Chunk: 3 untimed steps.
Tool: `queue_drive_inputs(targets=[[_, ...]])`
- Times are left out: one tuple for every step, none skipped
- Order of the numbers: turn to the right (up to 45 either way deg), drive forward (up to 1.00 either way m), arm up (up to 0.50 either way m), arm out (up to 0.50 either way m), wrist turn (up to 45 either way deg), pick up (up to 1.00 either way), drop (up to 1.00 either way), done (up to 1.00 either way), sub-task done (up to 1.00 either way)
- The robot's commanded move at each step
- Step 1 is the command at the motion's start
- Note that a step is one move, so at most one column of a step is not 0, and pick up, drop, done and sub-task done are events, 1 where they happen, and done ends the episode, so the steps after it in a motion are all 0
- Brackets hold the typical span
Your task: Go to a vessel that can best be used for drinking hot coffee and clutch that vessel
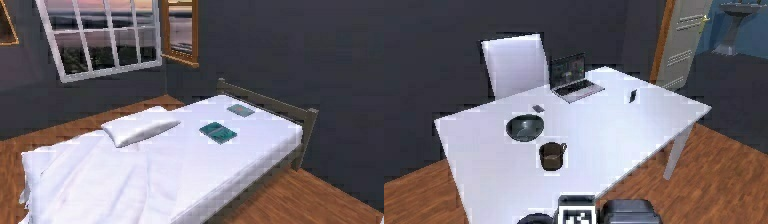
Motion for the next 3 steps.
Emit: queue_drive_inputs(targets=[[0.0, 0.0, 0.0, 0.3, 0.0, 0.0, 0.0, 0.0, 0.0], [0.0, 0.0, 0.0, 0.0, 45.0, 0.0, 0.0, 0.0, 0.0], [0.0, 0.0, 0.0, 0.0, 45.0, 0.0, 0.0, 0.0, 0.0]])
